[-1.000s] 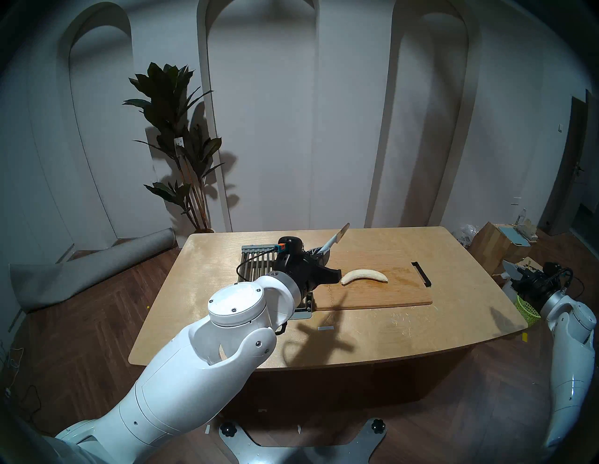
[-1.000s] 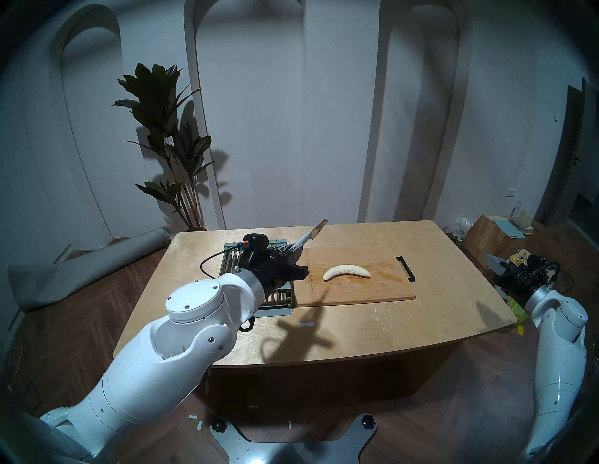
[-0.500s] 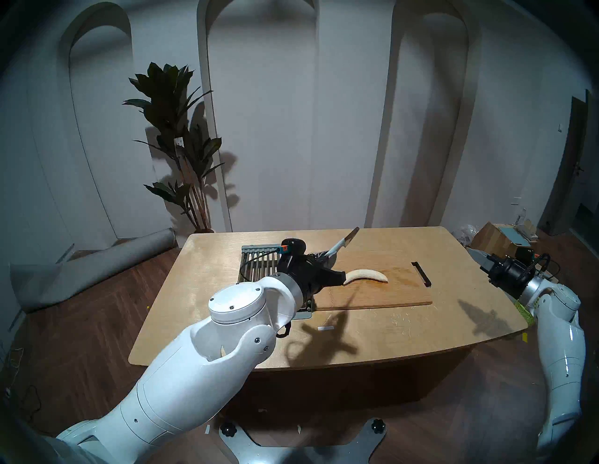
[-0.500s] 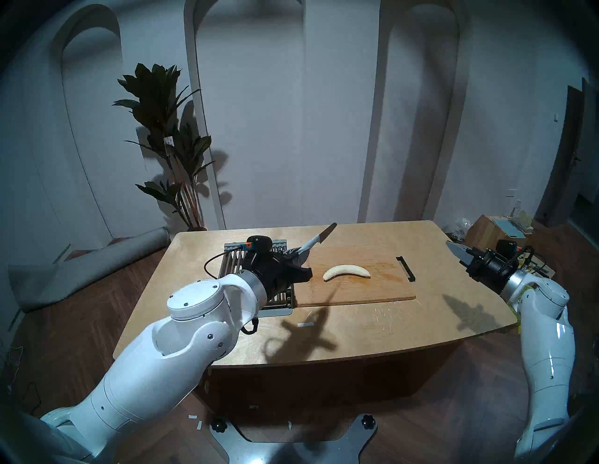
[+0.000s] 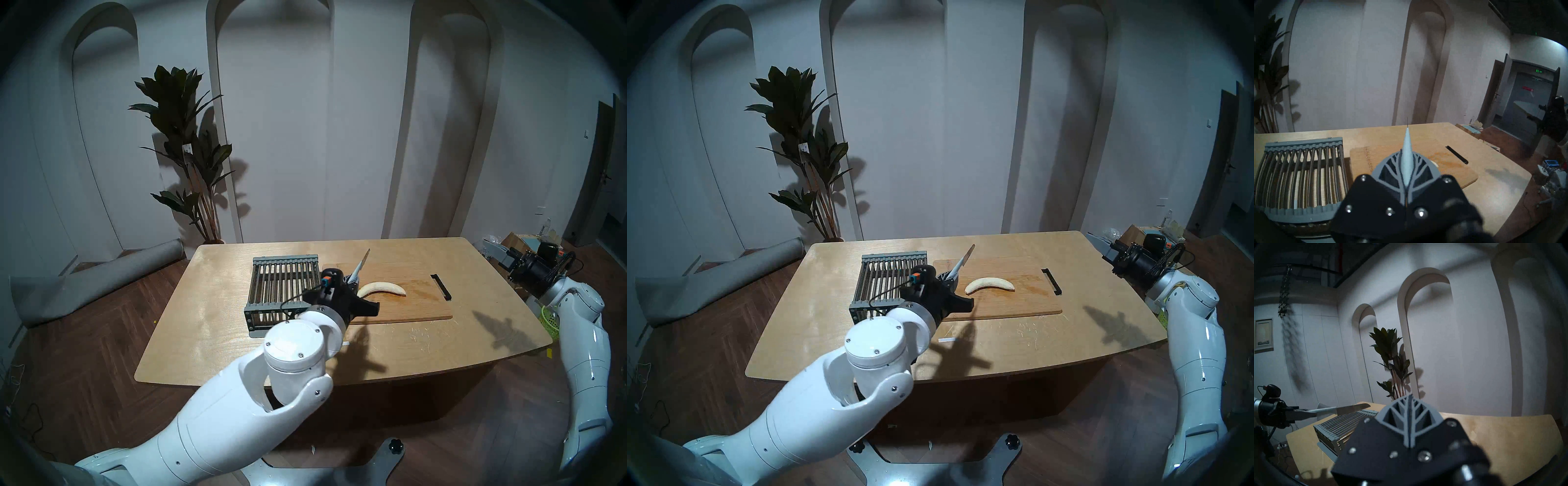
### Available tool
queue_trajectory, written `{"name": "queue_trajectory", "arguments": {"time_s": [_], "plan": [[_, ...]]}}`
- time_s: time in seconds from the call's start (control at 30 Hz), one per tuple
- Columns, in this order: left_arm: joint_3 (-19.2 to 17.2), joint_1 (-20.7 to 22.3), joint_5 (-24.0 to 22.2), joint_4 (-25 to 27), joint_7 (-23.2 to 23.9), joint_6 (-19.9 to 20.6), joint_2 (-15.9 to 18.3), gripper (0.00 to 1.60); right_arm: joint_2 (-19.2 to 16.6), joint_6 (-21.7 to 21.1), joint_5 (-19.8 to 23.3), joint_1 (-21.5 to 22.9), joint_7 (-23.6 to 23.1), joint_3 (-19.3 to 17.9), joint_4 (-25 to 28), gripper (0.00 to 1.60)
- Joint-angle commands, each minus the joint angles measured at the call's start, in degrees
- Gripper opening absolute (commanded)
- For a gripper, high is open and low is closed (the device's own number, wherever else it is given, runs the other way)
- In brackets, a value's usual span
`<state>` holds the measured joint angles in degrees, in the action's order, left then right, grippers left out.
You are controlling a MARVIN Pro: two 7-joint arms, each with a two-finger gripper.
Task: Cut the banana into four pieces on the cutting board
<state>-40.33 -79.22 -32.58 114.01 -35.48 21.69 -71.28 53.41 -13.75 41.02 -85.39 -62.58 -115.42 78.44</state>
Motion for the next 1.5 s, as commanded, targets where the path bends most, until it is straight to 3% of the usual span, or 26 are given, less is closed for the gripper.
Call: {"name": "queue_trajectory", "arguments": {"time_s": [0.0,0.47,0.63,1.0,1.17,1.47], "plan": [[6.5,4.8,5.7,-2.7,-5.4,-0.3,-5.8,0.0,-1.1,1.0,0.5,2.0,-1.7,-0.2,-0.2,0.0],[15.5,12.1,11.2,-15.5,-16.8,-1.5,-13.8,0.0,-2.9,1.5,0.3,5.8,-4.0,0.7,-3.2,0.0],[15.9,12.6,12.2,-20.0,-19.7,-1.6,-16.2,0.0,-3.6,1.4,0.6,8.0,-4.0,0.7,-5.6,0.0],[13.0,13.1,14.3,-29.5,-30.1,-2.7,-21.1,0.0,-6.7,1.0,1.1,14.1,-6.4,1.2,-12.0,0.0],[15.0,14.9,13.8,-33.0,-35.0,-4.0,-22.5,0.0,-6.9,1.2,1.3,16.7,-8.6,3.0,-14.2,0.0],[21.6,18.1,7.4,-34.4,-40.6,-8.7,-23.4,0.0,-5.3,2.1,1.3,20.5,-12.8,8.1,-14.1,0.0]]}}
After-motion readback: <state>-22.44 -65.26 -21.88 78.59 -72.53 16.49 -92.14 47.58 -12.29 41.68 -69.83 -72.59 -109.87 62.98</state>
